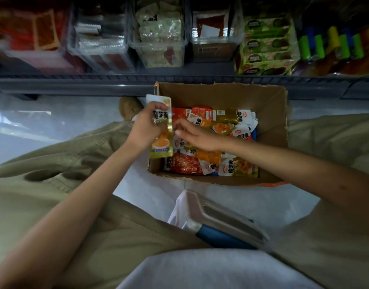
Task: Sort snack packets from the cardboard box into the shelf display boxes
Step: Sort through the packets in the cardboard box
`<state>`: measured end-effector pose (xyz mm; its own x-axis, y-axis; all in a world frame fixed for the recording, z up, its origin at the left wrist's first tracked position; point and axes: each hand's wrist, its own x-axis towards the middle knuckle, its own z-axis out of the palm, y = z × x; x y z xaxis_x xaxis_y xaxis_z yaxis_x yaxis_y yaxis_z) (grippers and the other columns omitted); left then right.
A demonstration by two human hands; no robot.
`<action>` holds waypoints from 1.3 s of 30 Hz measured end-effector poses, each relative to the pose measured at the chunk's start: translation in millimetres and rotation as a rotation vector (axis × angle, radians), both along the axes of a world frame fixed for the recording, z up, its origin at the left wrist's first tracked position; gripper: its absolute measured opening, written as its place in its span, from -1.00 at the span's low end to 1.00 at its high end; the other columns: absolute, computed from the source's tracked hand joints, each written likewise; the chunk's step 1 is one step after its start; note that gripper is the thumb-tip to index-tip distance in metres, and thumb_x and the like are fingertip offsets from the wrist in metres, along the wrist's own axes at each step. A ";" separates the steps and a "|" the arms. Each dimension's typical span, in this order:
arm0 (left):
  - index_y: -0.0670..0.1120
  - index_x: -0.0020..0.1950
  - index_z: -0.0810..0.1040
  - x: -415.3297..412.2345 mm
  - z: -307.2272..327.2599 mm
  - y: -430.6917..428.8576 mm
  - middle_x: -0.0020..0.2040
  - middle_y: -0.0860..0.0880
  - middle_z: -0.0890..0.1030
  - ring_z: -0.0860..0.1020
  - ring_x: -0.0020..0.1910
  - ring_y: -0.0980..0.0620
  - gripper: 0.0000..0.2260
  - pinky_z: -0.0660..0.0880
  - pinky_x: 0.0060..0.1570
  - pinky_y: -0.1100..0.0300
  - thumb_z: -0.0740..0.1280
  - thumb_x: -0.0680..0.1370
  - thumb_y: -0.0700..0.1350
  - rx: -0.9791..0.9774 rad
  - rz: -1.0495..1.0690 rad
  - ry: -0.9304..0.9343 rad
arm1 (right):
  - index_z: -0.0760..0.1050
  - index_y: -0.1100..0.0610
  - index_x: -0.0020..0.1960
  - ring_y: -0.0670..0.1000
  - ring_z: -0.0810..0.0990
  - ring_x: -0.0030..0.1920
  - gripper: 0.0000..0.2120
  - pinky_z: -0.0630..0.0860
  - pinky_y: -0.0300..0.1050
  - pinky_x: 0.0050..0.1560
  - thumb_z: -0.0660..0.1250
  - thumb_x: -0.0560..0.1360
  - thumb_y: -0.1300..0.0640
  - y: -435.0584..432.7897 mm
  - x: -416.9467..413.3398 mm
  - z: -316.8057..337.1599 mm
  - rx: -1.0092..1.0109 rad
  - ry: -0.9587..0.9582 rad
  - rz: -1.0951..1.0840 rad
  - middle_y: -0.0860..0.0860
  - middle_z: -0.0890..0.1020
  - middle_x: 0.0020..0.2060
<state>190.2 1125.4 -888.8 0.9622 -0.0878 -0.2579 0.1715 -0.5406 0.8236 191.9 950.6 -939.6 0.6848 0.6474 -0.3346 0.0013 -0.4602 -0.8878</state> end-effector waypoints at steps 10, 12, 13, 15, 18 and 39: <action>0.00 0.03 0.45 26.2 17.9 52.0 0.05 0.05 0.50 0.50 0.00 0.10 -0.64 0.55 0.00 0.02 0.28 0.44 -0.44 0.114 0.301 -0.181 | 0.02 0.14 0.52 0.14 0.19 0.44 -0.26 0.26 0.03 0.34 0.34 0.50 0.01 -1.2 2.0 -90.6 -0.880 -0.261 0.199 0.14 0.19 0.45; 0.00 0.03 0.44 25.7 17.1 54.6 0.07 0.02 0.51 0.51 0.04 0.04 -0.65 0.56 0.00 0.00 0.28 0.44 -0.43 0.115 0.308 -0.183 | 0.07 0.15 0.50 0.15 0.22 0.40 -0.30 0.24 0.06 0.33 0.35 0.48 0.15 3.2 -4.0 -97.9 -0.908 -0.319 0.128 0.16 0.26 0.41; -0.01 0.04 0.45 25.3 16.8 54.7 0.09 0.00 0.52 0.50 0.06 0.04 -0.65 0.55 0.01 0.02 0.28 0.45 -0.43 0.117 0.297 -0.188 | 0.09 0.15 0.48 0.16 0.24 0.39 -0.31 0.24 0.07 0.34 0.35 0.46 0.20 5.4 -5.4 -99.7 -0.908 -0.312 0.092 0.17 0.28 0.39; -0.05 0.06 0.47 25.0 15.7 54.0 0.10 -0.01 0.52 0.49 0.08 0.05 -0.67 0.53 0.05 0.03 0.27 0.44 -0.44 0.118 0.268 -0.199 | 0.11 0.17 0.47 0.18 0.25 0.37 -0.30 0.27 0.06 0.33 0.37 0.43 0.25 7.4 -6.4 -102.2 -0.908 -0.309 0.056 0.19 0.25 0.39; -0.14 0.11 0.50 25.4 14.1 52.6 0.11 -0.01 0.50 0.45 0.08 0.10 -0.68 0.52 0.05 0.11 0.27 0.45 -0.44 0.136 0.247 -0.189 | 0.11 0.18 0.45 0.17 0.24 0.37 -0.25 0.23 0.01 0.36 0.44 0.39 0.21 2.7 -5.5 -101.0 -0.943 -0.310 0.057 0.17 0.24 0.38; -0.13 0.36 0.37 36.8 80.4 -83.5 0.20 0.05 0.46 0.40 0.21 0.16 -0.58 0.32 0.21 0.45 0.18 0.53 -0.40 -0.179 -0.057 -0.317 | 0.03 0.12 0.33 -0.16 0.63 -0.23 -0.39 0.57 -0.31 -0.22 0.38 0.49 0.23 -49.0 8.9 118.2 0.242 -0.040 -0.654 -0.01 0.50 -0.01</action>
<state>227.0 1041.9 -808.3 0.9840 -0.1605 0.0769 -0.1340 -0.3841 0.9135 200.8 901.6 -821.4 0.9682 0.1511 -0.1996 -0.1740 -0.1670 -0.9705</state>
